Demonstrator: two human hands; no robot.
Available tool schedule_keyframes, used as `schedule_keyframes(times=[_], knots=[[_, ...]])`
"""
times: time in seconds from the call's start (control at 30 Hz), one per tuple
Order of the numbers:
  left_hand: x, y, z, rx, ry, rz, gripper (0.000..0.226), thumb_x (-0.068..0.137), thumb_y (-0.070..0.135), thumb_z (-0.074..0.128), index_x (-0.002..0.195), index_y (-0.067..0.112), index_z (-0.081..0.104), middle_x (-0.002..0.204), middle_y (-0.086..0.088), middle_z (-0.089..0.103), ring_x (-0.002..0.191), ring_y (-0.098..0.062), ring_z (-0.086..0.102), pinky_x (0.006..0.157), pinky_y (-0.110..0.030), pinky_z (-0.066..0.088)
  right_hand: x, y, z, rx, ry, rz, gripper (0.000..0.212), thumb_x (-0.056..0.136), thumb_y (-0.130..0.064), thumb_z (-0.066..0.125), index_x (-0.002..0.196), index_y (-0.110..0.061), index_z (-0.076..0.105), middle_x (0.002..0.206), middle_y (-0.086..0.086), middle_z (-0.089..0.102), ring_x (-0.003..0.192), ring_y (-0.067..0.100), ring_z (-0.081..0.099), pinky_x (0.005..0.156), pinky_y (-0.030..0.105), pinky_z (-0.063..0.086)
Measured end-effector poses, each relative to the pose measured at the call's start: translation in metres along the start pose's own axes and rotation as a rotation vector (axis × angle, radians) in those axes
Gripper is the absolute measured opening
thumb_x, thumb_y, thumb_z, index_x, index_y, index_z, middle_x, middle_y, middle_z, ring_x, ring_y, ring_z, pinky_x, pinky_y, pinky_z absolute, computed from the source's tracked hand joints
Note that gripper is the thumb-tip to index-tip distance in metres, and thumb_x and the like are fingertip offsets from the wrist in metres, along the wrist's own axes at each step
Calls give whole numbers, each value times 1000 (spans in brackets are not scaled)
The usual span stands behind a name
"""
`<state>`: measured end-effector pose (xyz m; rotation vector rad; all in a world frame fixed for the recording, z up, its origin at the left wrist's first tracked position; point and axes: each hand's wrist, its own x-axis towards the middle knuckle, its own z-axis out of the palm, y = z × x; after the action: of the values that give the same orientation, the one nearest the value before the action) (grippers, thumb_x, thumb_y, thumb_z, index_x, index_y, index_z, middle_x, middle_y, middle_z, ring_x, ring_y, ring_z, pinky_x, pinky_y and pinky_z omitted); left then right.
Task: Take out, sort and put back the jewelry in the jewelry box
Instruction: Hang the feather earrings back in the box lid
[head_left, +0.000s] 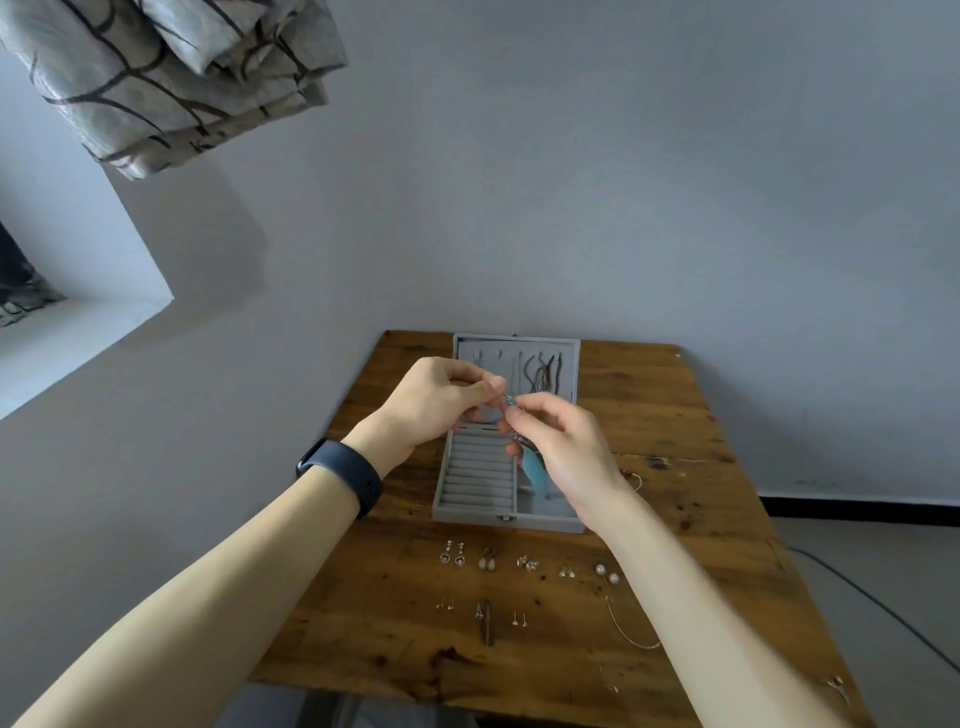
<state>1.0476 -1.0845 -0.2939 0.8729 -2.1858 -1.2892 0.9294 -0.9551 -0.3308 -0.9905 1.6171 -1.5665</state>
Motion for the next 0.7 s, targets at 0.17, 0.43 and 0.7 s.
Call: schedule_keyframes(times=[0.17, 0.43, 0.7], knots=[[0, 0, 0, 26, -9, 48, 19, 97, 33, 64, 99, 16, 72, 83, 10, 72, 70, -1, 66, 57, -11, 47, 5, 2, -2, 7, 38, -4, 14, 98, -26, 63, 107, -18, 70, 93, -1, 74, 78, 17, 72, 76, 28, 57], [8, 8, 0, 308, -4, 191, 13, 102, 28, 57, 96, 21, 66, 84, 12, 72, 73, -1, 66, 66, -16, 51, 17, 1, -11, 82, 28, -16, 14, 96, -23, 65, 102, -12, 73, 82, 2, 68, 70, 18, 65, 73, 30, 56], [14, 10, 1, 322, -24, 265, 14, 102, 26, 55, 98, 17, 64, 87, 14, 70, 77, 1, 65, 67, -11, 49, 24, -4, -22, 619, -151, 301, 13, 95, -17, 65, 99, -6, 69, 73, 1, 57, 61, 10, 52, 59, 23, 46]])
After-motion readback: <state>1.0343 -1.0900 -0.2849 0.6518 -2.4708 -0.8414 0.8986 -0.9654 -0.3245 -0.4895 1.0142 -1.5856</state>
